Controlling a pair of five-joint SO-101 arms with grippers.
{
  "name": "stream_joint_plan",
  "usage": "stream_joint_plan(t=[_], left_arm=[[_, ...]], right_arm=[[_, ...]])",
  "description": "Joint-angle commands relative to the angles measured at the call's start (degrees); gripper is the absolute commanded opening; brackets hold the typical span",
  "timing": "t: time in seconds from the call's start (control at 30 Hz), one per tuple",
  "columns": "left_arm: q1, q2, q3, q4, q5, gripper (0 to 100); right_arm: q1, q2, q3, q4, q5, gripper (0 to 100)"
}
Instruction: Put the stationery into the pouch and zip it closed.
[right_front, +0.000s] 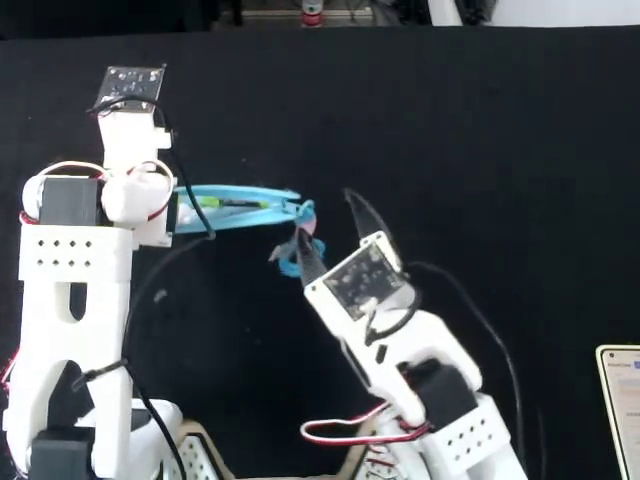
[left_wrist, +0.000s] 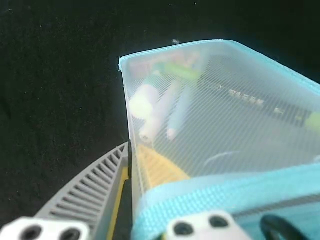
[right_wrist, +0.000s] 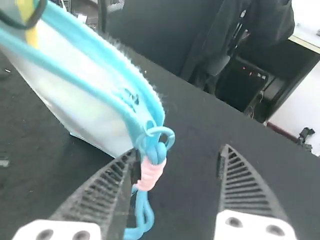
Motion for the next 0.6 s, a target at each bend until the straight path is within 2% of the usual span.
stream_joint_plan(t=[0.0, 0.2, 0.37, 0.57], left_arm=[[-1.1, 0.7, 2.8, 0.2, -0.7, 3], [-1.0, 0.7, 2.8, 0.2, -0.7, 3], [-1.0, 0.7, 2.8, 0.2, -0.7, 3], [-1.0, 0.7, 2.8, 1.0, -0.7, 3]], right_arm=[[0.0, -0.6, 0.5, -4.6, 2.8, 17.1], [-0.4, -0.6, 0.6, -4.5, 3.4, 17.0], [-5.8, -0.5, 0.3, -0.9, 5.4, 17.0], [-1.5, 8.4, -6.7, 0.9, 4.0, 16.9]])
